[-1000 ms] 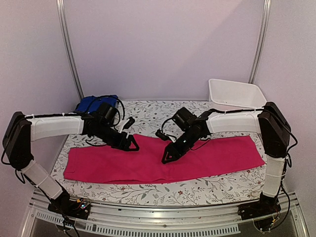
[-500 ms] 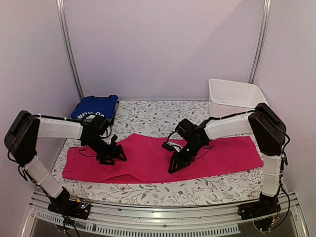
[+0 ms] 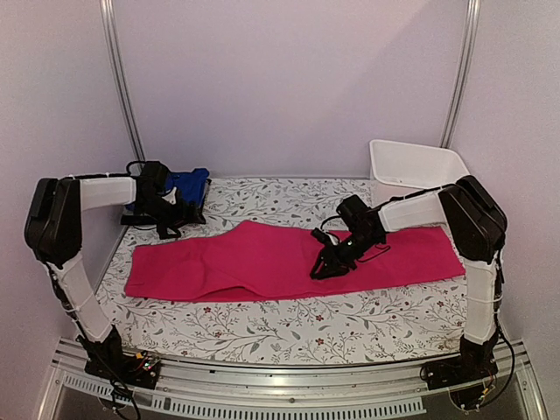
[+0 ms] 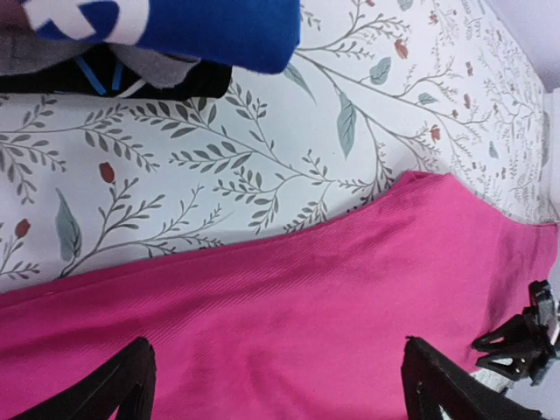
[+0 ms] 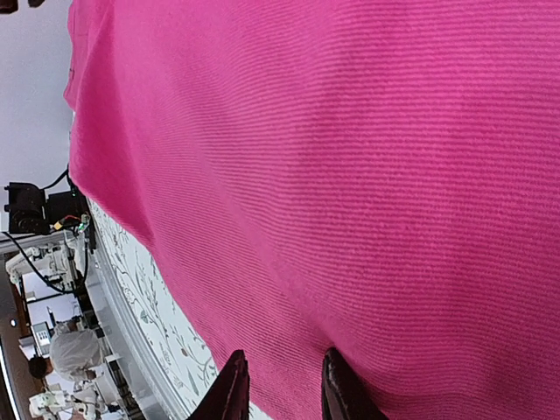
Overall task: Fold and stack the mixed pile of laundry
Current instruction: Smooth out the rectangle-folded trousers at the center of the board.
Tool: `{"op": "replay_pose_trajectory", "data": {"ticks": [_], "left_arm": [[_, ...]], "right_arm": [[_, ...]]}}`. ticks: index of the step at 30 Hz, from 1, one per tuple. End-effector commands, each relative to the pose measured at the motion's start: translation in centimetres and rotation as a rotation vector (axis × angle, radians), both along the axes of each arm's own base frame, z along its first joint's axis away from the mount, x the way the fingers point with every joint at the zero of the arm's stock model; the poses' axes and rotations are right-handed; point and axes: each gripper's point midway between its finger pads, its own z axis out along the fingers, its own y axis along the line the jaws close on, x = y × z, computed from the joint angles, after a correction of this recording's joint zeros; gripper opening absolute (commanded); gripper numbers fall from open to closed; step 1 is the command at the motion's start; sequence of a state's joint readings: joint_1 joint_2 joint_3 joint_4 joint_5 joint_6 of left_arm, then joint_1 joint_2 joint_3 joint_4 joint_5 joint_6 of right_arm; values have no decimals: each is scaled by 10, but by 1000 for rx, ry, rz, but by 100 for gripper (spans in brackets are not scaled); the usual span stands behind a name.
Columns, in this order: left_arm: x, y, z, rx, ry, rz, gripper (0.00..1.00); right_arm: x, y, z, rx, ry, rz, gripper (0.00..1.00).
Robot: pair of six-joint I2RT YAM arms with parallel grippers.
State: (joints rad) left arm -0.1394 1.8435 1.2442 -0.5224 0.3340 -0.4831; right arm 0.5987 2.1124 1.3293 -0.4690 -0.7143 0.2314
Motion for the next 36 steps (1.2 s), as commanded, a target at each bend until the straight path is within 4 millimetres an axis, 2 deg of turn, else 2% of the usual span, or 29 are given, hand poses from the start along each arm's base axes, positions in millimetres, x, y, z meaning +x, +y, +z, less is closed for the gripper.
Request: {"op": "replay_pose_trajectory", "data": {"ticks": [1,2,6,8,10,13,17,19,22,25,28,30,32,34,36], "left_arm": [[-25,10,31,-23,-31,36,98],[-35,6,28,-33,-20,34,98],[-71,-11,-13,-54,101,21,96],[-78,-25,-35,-55,155,-6,93],[-76,-40,-52,-47,192,-44,90],[-58,-57,-69,-40,217,-75,81],[-12,-58,-86,-9,210,-82,72],[21,-59,-77,-24,167,-90,70],[43,-57,-43,-43,65,-98,76],[37,-36,2,-55,-11,-44,84],[8,9,25,-47,-16,88,87],[-14,41,27,-51,-1,179,87],[-34,67,19,-51,18,240,86],[-42,84,11,-60,29,271,85],[-40,91,6,-87,28,271,83]], "right_arm": [[-38,-95,-67,-321,146,-114,29],[-42,-99,-62,-315,143,-124,29],[-66,-109,-61,-298,200,-159,30],[-72,-110,-59,-286,214,-177,30],[-73,-110,-58,-283,217,-188,30],[-68,-109,-57,-283,205,-192,30],[-55,-109,-57,-287,191,-203,31],[-48,-112,-57,-292,184,-212,31],[-39,-110,-53,-286,167,-206,31],[-33,-106,-49,-275,149,-196,31],[-31,-105,-47,-272,144,-198,31],[-30,-106,-47,-275,142,-203,31],[-32,-107,-48,-277,146,-201,31],[-35,-108,-50,-279,153,-198,31],[-39,-110,-51,-283,160,-192,31]]}}
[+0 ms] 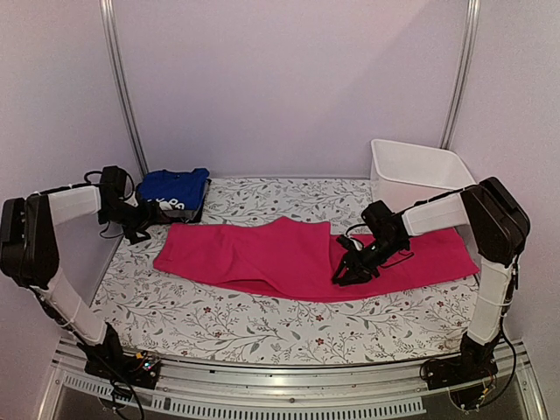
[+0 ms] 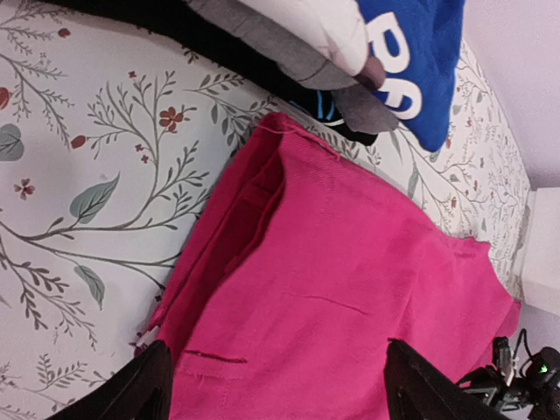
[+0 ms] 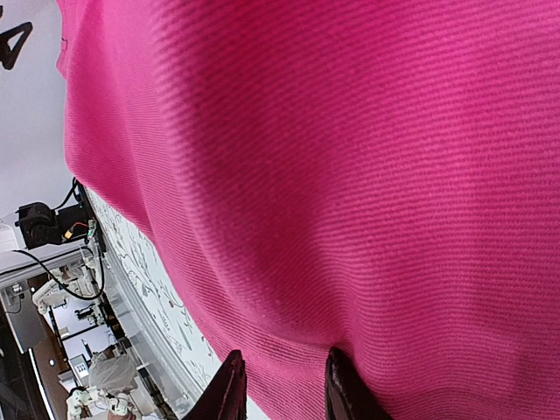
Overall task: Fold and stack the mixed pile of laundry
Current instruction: Smooth out the rectangle-folded trousers at the center of the board.
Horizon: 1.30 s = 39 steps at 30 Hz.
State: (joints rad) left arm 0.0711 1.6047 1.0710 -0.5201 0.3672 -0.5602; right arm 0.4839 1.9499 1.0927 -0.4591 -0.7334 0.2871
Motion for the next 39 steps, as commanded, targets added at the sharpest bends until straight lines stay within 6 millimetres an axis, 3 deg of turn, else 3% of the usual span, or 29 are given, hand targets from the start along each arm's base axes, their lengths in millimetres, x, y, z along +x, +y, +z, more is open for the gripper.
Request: {"op": "replay_pose_trajectory", "data": {"ticks": [1,7,22,26,32,39], "left_arm": [[-5,9,-28,-48,43,-3,81],[13,3,-40,-93,37,-62,71],[4,-12,-83,-125,106,-127,59],[10,-16,-73,-117,80,-160,41],[28,-3,-43,-29,12,-163,1],[45,18,-42,98,15,-154,0]], "right_arm": [[-22,-49,-54,-260,79,-28,31],[-38,-59,-63,-286,101,-12,31],[-36,-60,-63,-289,101,-25,30],[-37,-61,-65,-293,107,-24,30],[-39,-63,-68,-300,111,-22,30],[-41,-64,-70,-305,116,-20,30]]}}
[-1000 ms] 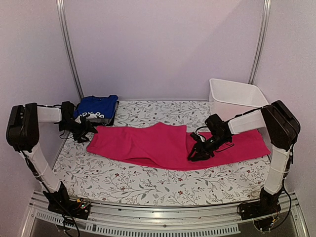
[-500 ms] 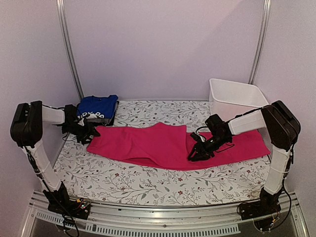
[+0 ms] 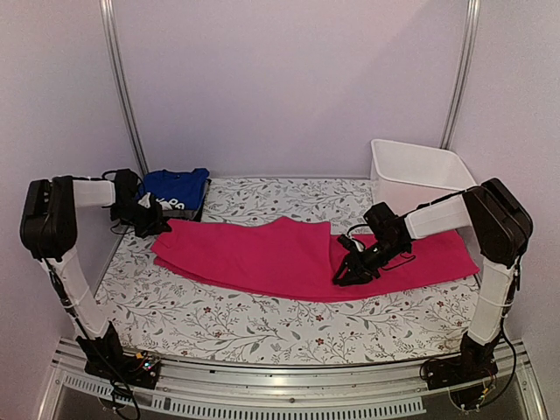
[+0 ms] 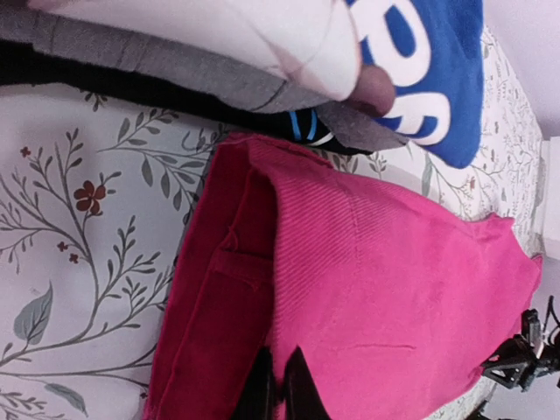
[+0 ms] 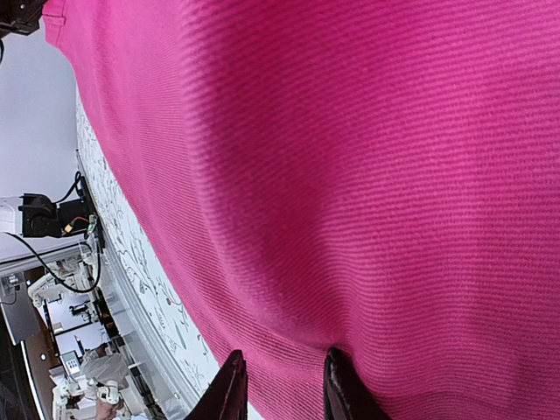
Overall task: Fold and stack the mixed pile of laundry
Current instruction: Smooth out the rectangle-folded trousers at the center of the board.
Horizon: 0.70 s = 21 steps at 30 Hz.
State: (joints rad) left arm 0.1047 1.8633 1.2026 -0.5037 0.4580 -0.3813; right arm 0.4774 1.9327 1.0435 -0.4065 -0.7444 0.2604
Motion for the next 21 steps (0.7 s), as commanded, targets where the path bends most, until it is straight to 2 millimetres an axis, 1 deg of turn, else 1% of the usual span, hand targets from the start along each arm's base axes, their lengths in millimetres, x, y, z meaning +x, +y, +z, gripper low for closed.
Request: {"op": "replay_pose_trajectory", "data": {"ticks": [1,4,5,6,7,10,12,14,15,16,17,20,21], "left_arm": [[13,18,2,113,-24,-2,0],[11,16,-14,100,19,-11,0],[7,15,-22,100,43,-10,6],[2,16,-27,104,62,-2,23],[-3,17,-31,108,79,7,35],[-24,20,-44,126,129,48,61],[-30,19,-46,112,140,73,73],[-31,14,-42,75,111,88,83],[-31,11,-39,55,95,93,87],[-30,4,-37,27,85,82,87],[-30,-2,-38,11,88,68,84],[-31,-22,-44,-2,105,-1,59],[-32,-28,-46,-2,111,-18,49]], "right_arm": [[-38,-62,-67,-329,147,-39,30],[-37,-60,-66,-322,143,-39,30],[-35,-59,-64,-318,139,-40,30],[-33,-58,-63,-314,134,-39,30],[-31,-56,-61,-307,129,-37,30],[-25,-50,-53,-280,110,-28,31],[-19,-44,-45,-252,93,-24,32],[-11,-38,-34,-226,69,-26,32],[-6,-35,-28,-213,50,-27,32],[-1,-33,-20,-201,29,-29,33],[3,-30,-15,-194,16,-29,33],[13,-25,-1,-176,-18,-31,33],[16,-24,3,-172,-27,-31,33]]}}
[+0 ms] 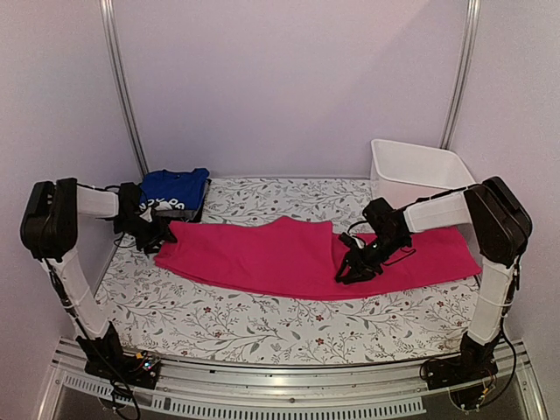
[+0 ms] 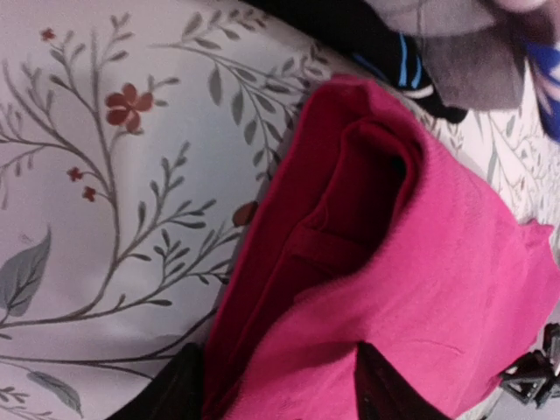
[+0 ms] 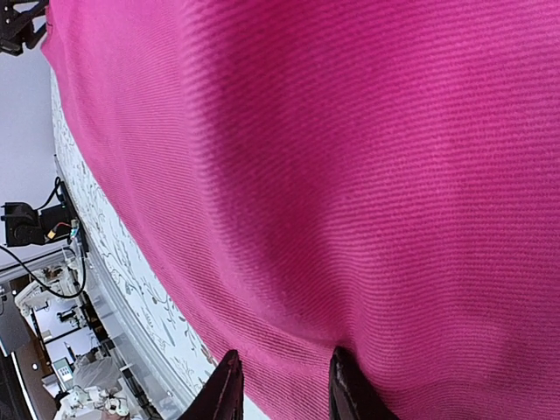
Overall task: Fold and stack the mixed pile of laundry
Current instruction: Smooth out the rectangle-folded trousers at the center of the board.
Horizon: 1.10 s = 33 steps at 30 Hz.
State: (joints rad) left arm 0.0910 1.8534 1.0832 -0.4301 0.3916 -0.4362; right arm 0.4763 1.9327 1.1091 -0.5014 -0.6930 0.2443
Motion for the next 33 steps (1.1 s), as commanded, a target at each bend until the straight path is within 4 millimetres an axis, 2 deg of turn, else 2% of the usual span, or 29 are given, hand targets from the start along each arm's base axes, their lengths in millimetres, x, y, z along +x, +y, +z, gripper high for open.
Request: {"op": "replay_pose_trajectory", "data": {"ticks": [1,3,6,8,10,14,17,18,20,21,23,24,26,28,31,33], "left_arm": [[-12,-35,-18,-43,62,-82,38],[-21,-35,-27,-35,112,-72,20],[-43,-14,-40,21,204,-18,0],[-59,11,-42,71,244,47,0],[-71,42,-36,136,247,128,0],[-96,93,-30,212,286,266,0],[-106,114,-19,242,276,333,0],[-108,121,-15,256,272,353,4],[-106,136,-2,299,240,391,30],[-101,142,7,315,209,403,37],[-85,150,33,337,130,418,44],[-73,148,46,336,84,405,50],[-46,131,75,344,-18,323,60],[-20,93,95,355,-99,184,68],[-3,40,98,323,-132,36,71],[-1,18,88,311,-114,-15,71]], "right_arm": [[11,-18,1,-110,-32,-28,33],[17,-15,10,-94,-55,-24,33],[25,-10,24,-74,-88,-25,33],[29,-8,33,-60,-109,-26,34],[33,-5,43,-43,-129,-28,35],[36,-6,50,-44,-149,-43,36],[39,-11,47,-68,-151,-59,37],[39,-12,47,-70,-151,-63,37],[41,-14,48,-70,-149,-75,38],[43,-16,50,-69,-154,-82,39],[46,-20,59,-68,-180,-96,40],[48,-25,62,-72,-192,-107,41],[53,-36,75,-60,-220,-142,43],[60,-58,83,-64,-232,-202,44],[70,-102,87,-102,-243,-305,46],[77,-136,90,-145,-259,-380,47]]}}
